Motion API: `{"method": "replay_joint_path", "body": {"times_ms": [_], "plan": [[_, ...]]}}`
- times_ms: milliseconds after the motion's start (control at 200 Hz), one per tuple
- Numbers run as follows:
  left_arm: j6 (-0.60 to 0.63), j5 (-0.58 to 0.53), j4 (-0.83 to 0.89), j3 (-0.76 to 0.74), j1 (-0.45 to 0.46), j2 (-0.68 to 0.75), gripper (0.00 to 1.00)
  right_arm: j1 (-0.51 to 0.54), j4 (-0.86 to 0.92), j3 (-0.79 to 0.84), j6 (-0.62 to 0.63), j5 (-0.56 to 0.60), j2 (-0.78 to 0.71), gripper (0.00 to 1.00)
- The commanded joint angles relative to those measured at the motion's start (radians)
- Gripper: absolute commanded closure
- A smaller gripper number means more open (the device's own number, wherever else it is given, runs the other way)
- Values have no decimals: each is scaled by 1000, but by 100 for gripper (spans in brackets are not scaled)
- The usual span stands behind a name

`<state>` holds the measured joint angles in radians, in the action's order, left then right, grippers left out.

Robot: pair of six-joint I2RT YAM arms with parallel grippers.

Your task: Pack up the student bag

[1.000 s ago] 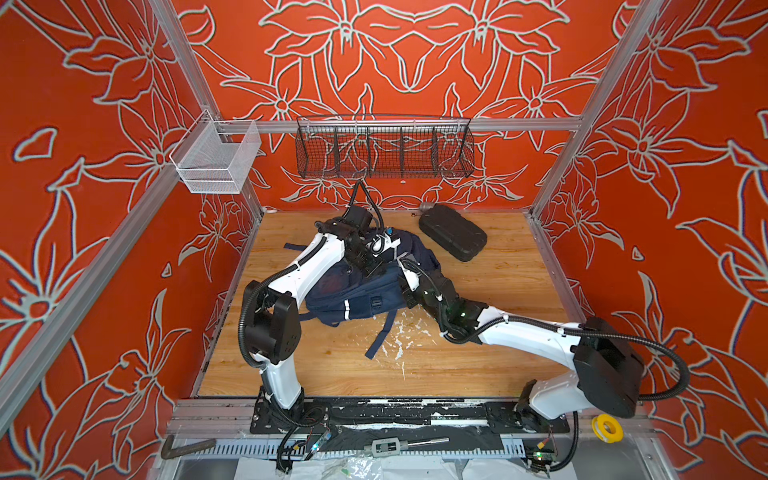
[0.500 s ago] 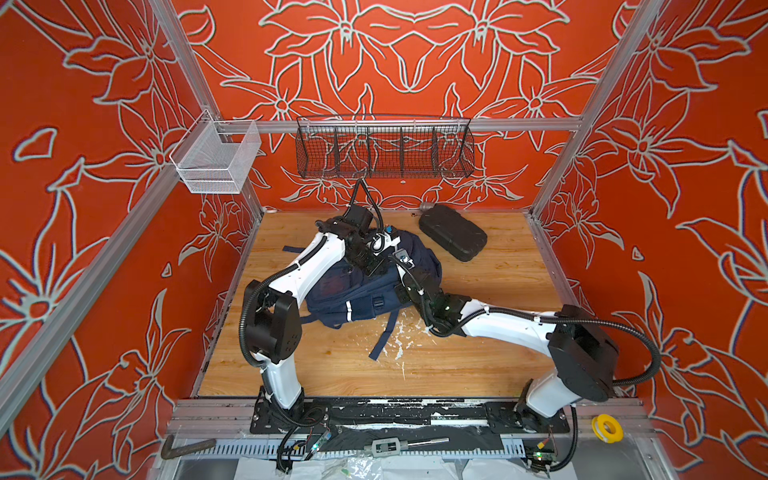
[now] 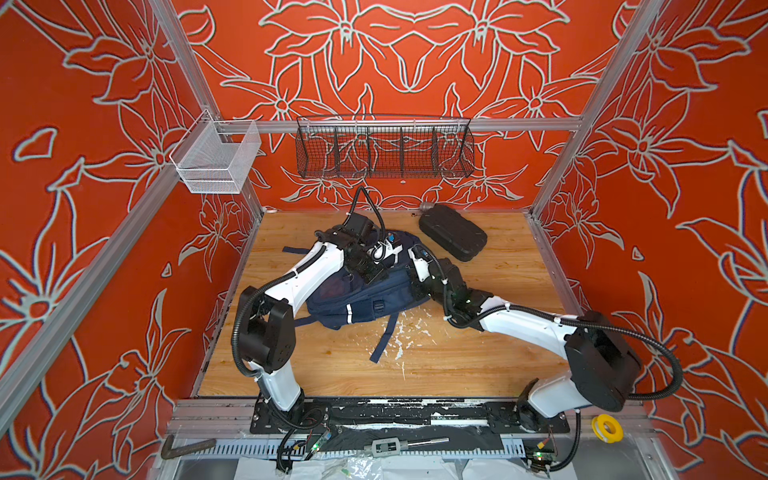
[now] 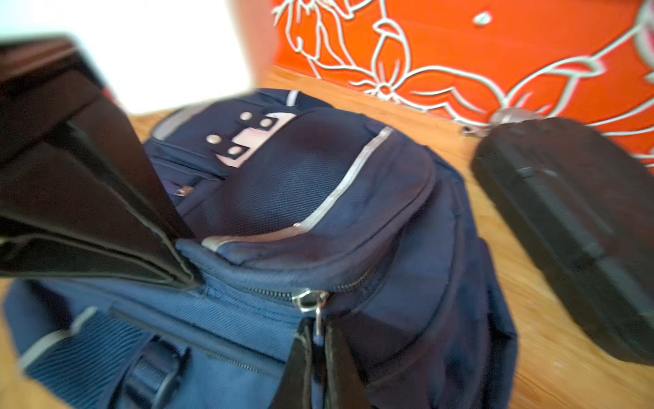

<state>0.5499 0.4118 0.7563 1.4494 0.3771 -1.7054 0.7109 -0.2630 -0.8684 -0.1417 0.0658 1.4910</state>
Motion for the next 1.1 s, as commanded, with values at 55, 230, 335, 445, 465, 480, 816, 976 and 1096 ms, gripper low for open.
{"method": "replay_joint_path", "body": {"times_ms": [55, 230, 335, 445, 465, 480, 816, 976, 1096], "plan": [[75, -41, 55, -137, -43, 166, 100, -101, -12, 18, 25, -97, -23, 100], [119, -68, 40, -164, -65, 201, 100, -100, -1, 38, 40, -95, -50, 100], [135, -69, 33, -166, -83, 213, 100, -100, -30, 79, 59, -82, -92, 100], [165, -62, 26, -177, -102, 229, 100, -101, 41, 61, 66, 21, -101, 100], [173, -53, 29, -177, -104, 234, 100, -102, 54, 57, 70, 37, -99, 100], [182, -48, 30, -179, -104, 238, 100, -101, 62, 53, 73, 47, -97, 100], [331, -53, -136, -266, -146, 259, 100, 9, 21, 49, 225, -88, -134, 100], [441, -42, -309, -238, -165, 171, 100, 125, -35, 29, 190, -61, -88, 100], [463, 4, -445, -262, -204, 141, 100, 183, -100, -3, 175, -58, -20, 100]]}}
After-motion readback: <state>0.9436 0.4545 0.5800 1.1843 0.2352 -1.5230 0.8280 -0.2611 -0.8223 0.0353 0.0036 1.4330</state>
